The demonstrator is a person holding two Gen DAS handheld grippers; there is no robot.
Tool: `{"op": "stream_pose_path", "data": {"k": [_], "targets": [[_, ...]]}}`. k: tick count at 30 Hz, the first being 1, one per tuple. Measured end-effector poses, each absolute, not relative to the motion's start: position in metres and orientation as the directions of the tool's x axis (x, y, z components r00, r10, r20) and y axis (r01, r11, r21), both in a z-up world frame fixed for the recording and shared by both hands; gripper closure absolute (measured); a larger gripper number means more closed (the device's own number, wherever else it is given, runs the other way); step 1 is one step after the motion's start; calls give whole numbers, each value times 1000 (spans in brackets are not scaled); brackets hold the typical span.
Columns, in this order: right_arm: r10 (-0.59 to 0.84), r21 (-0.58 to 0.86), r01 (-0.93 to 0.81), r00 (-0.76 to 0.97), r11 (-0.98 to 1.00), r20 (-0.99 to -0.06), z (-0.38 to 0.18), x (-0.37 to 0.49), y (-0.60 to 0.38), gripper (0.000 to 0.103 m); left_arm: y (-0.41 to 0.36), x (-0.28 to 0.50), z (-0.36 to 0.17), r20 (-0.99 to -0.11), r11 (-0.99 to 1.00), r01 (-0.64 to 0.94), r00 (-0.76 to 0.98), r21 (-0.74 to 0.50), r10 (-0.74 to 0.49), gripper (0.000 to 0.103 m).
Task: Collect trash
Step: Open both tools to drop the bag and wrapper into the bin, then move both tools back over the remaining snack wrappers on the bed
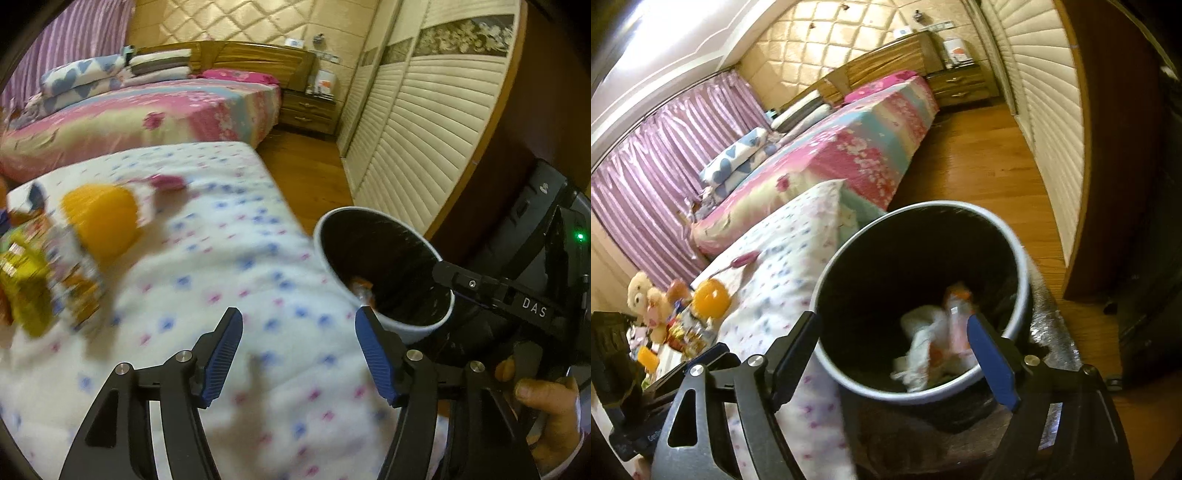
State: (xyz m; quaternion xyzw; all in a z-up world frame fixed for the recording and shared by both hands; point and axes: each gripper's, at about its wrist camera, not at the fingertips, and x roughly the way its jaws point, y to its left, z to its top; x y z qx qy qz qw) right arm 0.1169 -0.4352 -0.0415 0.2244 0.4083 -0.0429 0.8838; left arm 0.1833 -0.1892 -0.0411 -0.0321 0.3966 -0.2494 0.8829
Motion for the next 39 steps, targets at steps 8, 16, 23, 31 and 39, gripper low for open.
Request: {"op": "stream_pose_path", "data": {"k": [8,16,23,31,39], "targets": [[177,380,184,652,907,-737,-44,120,-391,19,-126,162,-40,-693,913,309,597,-267,-405,40],[244,390,97,637,915,-731,-45,126,-341,19,-64,144,-38,-696,943,184,638,-277,-329,40],[310,402,19,604,915,-734,-51,133,-295,19,-21,134,-37,-699,961,89,669,-264,-254,40],[364,402,-62,567,914,-739,-55,146,-251,19,15,137,-38,-710,964,-12,678,-267,-188,40],[396,413,-99,549,905,-736,-57,163,-223,19,34,158,-41,-728,963,-71,670,-258,-146,40]]}}
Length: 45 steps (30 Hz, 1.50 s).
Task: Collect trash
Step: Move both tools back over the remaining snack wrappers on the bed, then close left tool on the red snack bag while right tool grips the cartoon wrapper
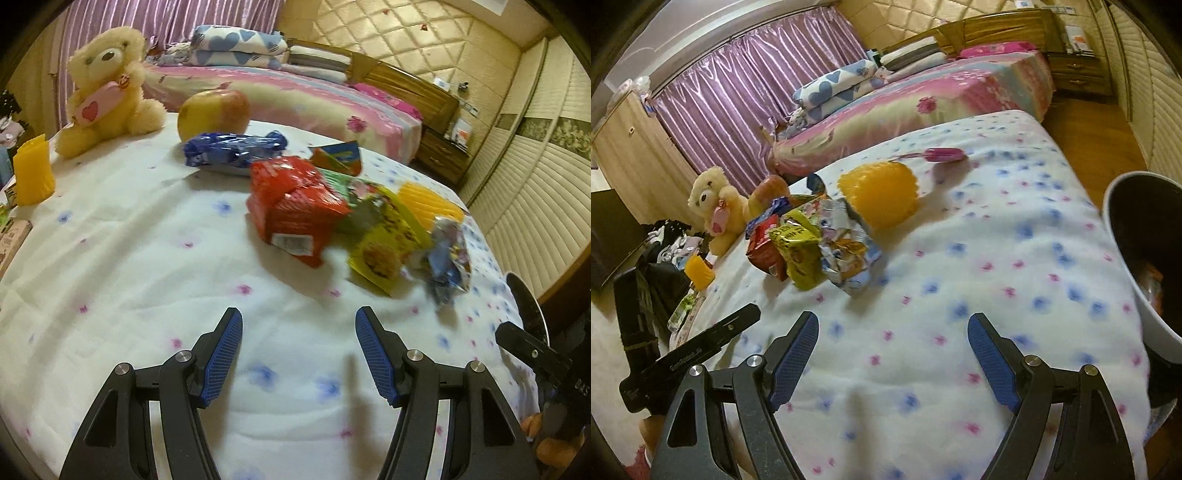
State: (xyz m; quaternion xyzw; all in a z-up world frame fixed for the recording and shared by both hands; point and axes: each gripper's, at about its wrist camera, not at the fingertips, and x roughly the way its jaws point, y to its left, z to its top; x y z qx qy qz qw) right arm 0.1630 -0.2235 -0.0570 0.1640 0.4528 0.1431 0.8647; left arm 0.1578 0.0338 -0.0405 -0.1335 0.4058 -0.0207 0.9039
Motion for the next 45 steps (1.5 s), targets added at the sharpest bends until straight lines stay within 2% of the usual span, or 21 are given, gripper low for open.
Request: {"op": "stream_pose_path", "data": {"k": [19,21,23,24,26,28,29,45], "targets": [[428,420,-140,517,897,-742,-67,215,-192,20,35,236,-54,-761,972,-88,638,-219,-114,40],[430,418,-146,513,897,-743,-68,220,-189,22,33,241,-55,-763,976,-88,639,-200,-99,41],[434,418,-152,507,895,-745,-70,223,-187,35,30,243,-56,-764,979,-81,639,-185,-92,43],[435,419,-152,502,895,-747,-72,224,-186,43,29,244,-56,-764,980,-77,639,-182,-92,51],[441,425,-151,495,892,-749,-75,226,-185,62,29,244,-57,-760,980,-65,641,-190,-105,56],[456,441,-156,493,884,-741,-76,226,-186,66,30,243,-57,-757,978,-60,643,-202,-117,59],[461,444,-159,493,882,-738,-76,226,-186,74,32,242,-57,-754,976,-58,645,-211,-125,59],[475,468,-152,512,870,-716,-65,195,-202,75,39,178,-45,-736,965,-48,657,-257,-163,61]]}}
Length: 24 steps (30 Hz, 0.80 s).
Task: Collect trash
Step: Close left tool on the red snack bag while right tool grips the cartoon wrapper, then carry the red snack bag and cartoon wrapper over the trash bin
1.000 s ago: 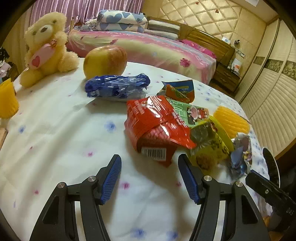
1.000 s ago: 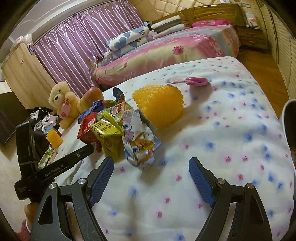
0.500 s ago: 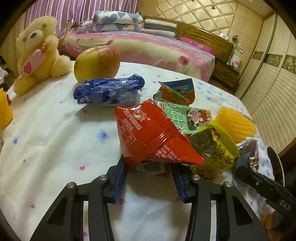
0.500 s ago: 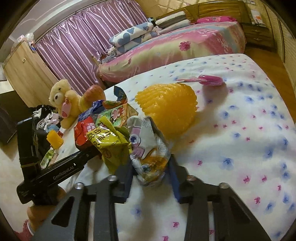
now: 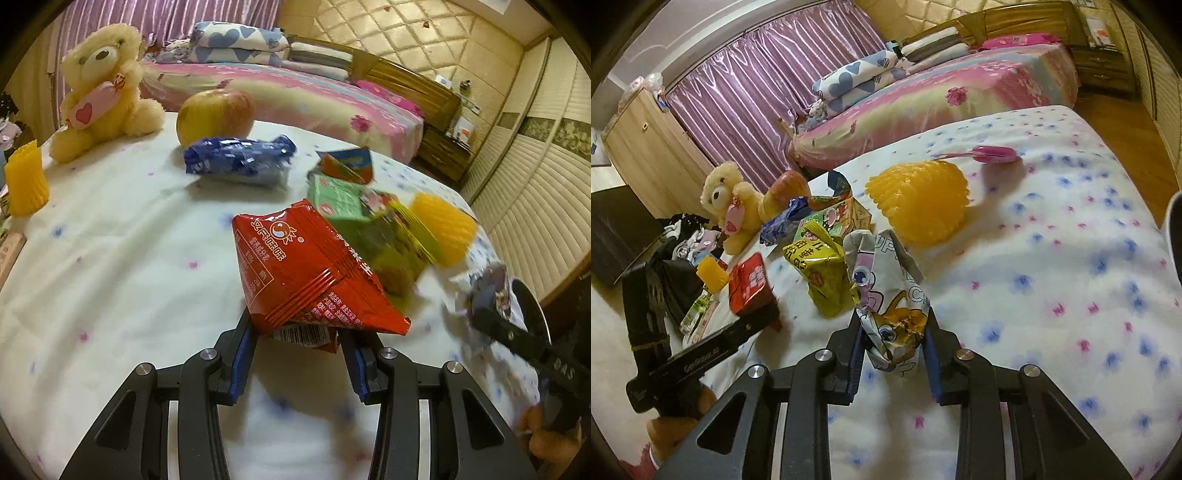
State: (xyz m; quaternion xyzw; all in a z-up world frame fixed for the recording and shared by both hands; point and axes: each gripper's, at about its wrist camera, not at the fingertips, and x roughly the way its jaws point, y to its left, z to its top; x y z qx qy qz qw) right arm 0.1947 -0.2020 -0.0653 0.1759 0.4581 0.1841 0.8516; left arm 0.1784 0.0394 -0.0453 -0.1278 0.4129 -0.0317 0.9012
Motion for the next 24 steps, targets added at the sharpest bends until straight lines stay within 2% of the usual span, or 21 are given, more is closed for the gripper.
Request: {"op": "stream_pose_path", "data": {"k": [12,24], "targets": [[445,468,-108,552,877,-706,-55,166,-234,75,-11,147,-29,-726,959,94,635,-268,-265,61],[368,455,-13,610,890,-702,-47,139,-290,74,-69,148,-29,-729,942,216,597,-257,-336,61]]}}
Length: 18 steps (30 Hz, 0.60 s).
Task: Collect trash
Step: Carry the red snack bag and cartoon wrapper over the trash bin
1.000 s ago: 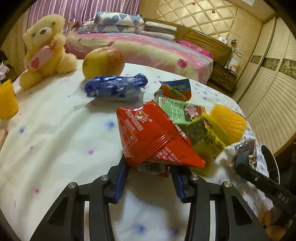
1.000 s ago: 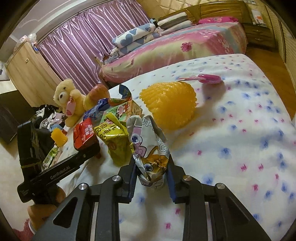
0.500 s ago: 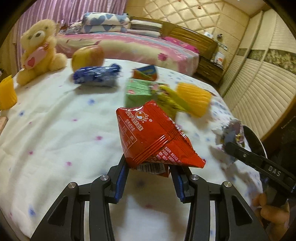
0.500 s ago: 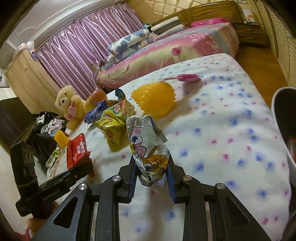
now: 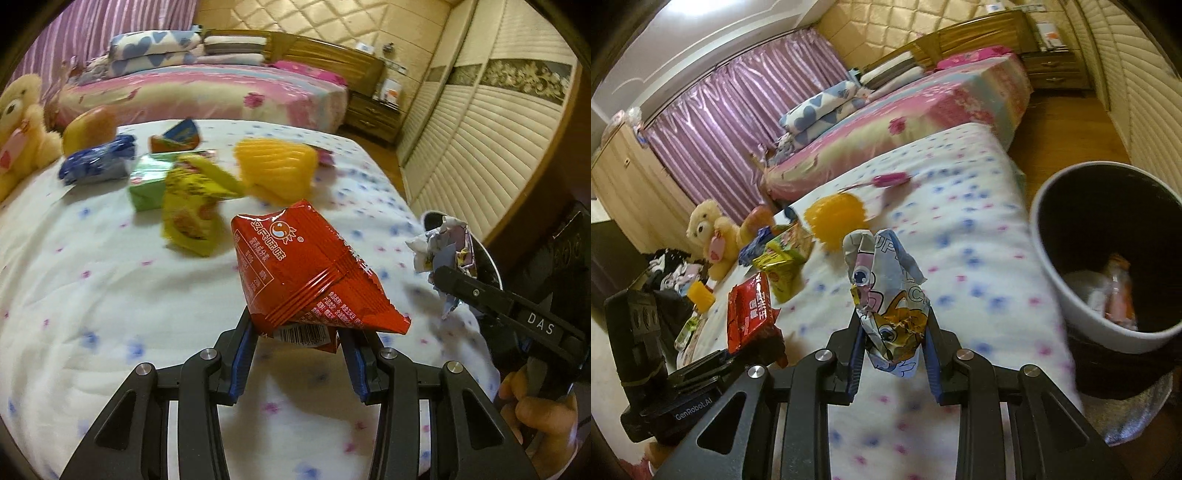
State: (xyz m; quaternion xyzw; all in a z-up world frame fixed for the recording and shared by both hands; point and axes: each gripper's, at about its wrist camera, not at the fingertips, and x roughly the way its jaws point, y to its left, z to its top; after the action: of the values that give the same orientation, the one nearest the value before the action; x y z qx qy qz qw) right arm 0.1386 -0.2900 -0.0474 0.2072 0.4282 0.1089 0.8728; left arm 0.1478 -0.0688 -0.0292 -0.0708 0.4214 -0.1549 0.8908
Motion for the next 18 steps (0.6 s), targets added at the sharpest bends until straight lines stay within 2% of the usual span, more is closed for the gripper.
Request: {"op": "stream_pose_path", "data": {"k": [18], "targets": [[277,450,108,655,886,-703,-45,115,-357,74,-137,166,-32,-730,911,330,555,-248,-400,61]]}}
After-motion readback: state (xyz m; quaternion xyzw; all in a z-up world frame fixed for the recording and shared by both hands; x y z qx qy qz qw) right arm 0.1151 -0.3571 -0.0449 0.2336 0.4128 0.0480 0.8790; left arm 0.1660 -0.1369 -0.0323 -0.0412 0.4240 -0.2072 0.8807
